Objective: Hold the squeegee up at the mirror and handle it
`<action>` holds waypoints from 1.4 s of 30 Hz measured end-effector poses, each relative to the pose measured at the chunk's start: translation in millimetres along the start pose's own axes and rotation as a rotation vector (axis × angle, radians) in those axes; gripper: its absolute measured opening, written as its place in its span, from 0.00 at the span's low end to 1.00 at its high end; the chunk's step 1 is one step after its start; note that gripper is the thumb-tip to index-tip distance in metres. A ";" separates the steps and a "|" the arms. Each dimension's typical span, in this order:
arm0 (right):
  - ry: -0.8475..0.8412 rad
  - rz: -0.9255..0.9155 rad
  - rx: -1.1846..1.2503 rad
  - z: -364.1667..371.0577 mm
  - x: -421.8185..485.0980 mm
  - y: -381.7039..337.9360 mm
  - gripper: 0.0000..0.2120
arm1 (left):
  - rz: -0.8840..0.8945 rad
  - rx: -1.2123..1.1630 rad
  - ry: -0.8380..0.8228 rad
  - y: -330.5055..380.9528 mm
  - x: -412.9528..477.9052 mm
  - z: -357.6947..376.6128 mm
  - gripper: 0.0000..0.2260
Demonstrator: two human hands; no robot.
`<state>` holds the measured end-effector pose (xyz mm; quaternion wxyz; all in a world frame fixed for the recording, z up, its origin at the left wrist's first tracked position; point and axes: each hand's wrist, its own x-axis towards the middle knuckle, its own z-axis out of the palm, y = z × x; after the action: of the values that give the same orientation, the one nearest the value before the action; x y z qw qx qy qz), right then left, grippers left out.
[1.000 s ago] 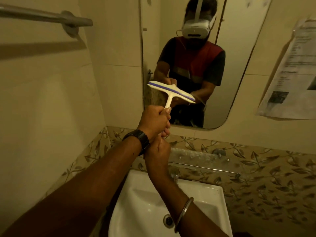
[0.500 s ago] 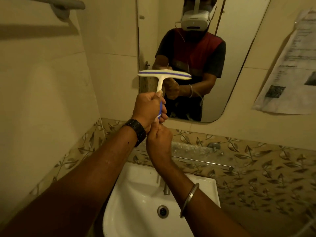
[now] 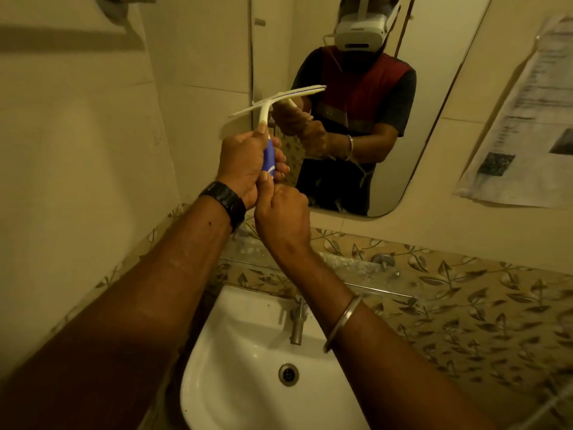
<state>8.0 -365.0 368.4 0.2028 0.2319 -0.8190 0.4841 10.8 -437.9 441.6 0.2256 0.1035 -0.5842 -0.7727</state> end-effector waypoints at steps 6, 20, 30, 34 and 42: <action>-0.123 0.048 -0.081 -8.4 -38.4 53.1 0.26 | -0.178 -0.109 0.008 -62.0 -11.0 4.5 0.18; -0.188 -0.127 -0.293 -28.5 2.0 31.4 0.29 | -0.094 -0.359 0.082 -46.5 0.5 1.0 0.19; -0.270 -0.055 -0.443 -65.8 -40.1 105.6 0.29 | -0.286 -0.404 0.052 -120.3 -23.2 41.8 0.18; -0.267 -0.059 -0.425 -69.0 -44.3 94.3 0.28 | -0.254 -0.406 0.031 -114.4 -30.2 38.5 0.18; -0.242 -0.136 -0.373 -38.2 -0.5 52.4 0.28 | -0.178 -0.461 0.100 -67.6 -4.4 11.1 0.19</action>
<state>-17.7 -308.8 348.7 0.1749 0.3015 -0.8951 0.2781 -5.4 -411.8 380.2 0.2031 0.1384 -0.3695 -0.8961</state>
